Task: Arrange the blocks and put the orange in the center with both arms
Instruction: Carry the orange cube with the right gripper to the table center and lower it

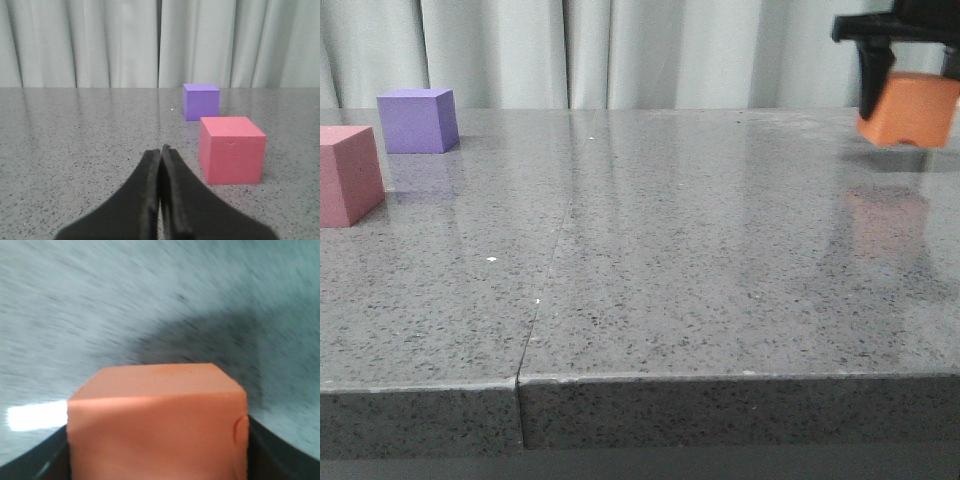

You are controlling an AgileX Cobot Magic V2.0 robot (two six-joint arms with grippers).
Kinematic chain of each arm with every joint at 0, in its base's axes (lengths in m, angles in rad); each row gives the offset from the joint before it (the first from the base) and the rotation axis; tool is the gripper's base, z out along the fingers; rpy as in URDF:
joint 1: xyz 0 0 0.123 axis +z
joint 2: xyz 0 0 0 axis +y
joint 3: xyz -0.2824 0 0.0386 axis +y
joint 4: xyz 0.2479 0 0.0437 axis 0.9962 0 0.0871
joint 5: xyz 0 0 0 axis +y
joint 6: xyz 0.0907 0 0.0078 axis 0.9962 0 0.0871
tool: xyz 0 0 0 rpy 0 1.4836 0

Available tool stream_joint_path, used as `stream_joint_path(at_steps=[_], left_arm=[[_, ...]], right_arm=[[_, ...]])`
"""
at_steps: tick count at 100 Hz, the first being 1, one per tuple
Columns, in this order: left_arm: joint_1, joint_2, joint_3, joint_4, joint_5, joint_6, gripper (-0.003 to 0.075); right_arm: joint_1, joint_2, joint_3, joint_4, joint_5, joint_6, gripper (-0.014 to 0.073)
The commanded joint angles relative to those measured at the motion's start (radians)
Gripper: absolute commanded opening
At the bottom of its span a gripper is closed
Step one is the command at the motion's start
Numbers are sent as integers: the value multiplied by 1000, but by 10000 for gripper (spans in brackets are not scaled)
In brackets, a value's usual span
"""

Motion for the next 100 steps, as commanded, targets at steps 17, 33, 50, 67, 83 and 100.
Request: stream_joint_path(at_steps=[17,33,50,67,83,100], left_arm=[[2,-29,41,-7,-80,1,-20],[2,-29,41,-7,-80,1,-20],[2,-29,41,-7,-80,1,-20],[2,-29,41,-7,-80,1,-20],[2,-29,41,-7,-80,1,-20],[2,-29,41,-7,-80,1,-20]], right_arm=[[150,-60,-119,9,95,109,392],[248,-55,-121,9,85,180,392],[327,-20,-148,14,69,237,392],[384,46,-229,31,80,269,392],[411,111,-311,60,90,281,392],[415,142,-319,92,75,281,392]])
